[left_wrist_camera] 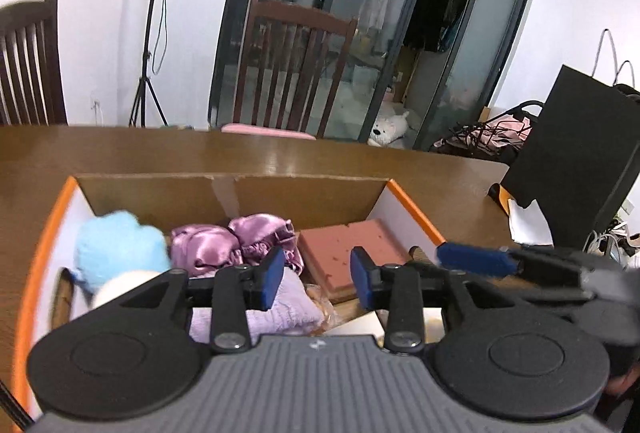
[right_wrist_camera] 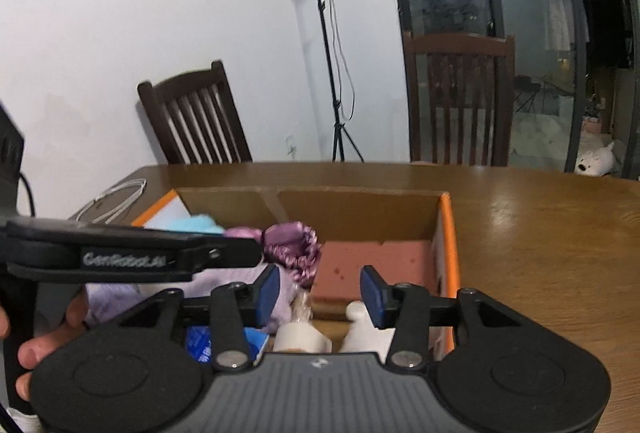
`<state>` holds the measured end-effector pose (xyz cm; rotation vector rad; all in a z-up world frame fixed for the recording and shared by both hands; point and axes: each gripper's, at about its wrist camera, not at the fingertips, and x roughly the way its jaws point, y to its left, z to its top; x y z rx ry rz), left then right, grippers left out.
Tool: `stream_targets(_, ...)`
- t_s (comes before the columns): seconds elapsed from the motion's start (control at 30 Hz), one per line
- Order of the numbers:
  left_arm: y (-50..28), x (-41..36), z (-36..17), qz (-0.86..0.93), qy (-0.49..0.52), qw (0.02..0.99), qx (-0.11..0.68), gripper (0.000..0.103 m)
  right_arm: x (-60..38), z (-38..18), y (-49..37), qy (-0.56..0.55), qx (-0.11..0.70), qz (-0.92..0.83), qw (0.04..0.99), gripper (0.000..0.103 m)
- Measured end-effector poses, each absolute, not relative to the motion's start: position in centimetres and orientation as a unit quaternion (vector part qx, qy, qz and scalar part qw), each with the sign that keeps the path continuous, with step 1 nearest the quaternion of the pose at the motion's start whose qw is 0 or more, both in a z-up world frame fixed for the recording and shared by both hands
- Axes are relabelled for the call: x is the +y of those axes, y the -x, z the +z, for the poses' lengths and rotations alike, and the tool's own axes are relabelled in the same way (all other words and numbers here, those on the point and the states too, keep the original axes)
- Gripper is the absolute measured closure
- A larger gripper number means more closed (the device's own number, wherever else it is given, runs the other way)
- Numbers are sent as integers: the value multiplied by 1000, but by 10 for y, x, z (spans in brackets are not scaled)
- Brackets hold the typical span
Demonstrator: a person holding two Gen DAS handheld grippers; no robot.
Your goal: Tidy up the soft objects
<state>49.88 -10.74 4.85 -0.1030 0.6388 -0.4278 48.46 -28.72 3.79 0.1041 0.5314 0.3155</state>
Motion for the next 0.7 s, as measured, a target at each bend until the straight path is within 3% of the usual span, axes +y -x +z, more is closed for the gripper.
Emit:
stream_targets(0.13,-466,-98,70,-201,39,933,297,62,-291,67,-456,-40,238,153,958,56)
stream_targets(0.3,-398,-79,99,-187,29,949,252,41,-300,103,-406,-32,208,149,966,49)
stream_targets(0.7,-241,-45,120,-157,12,975,156,13,-302,117,-270,-48,159,142,976,28)
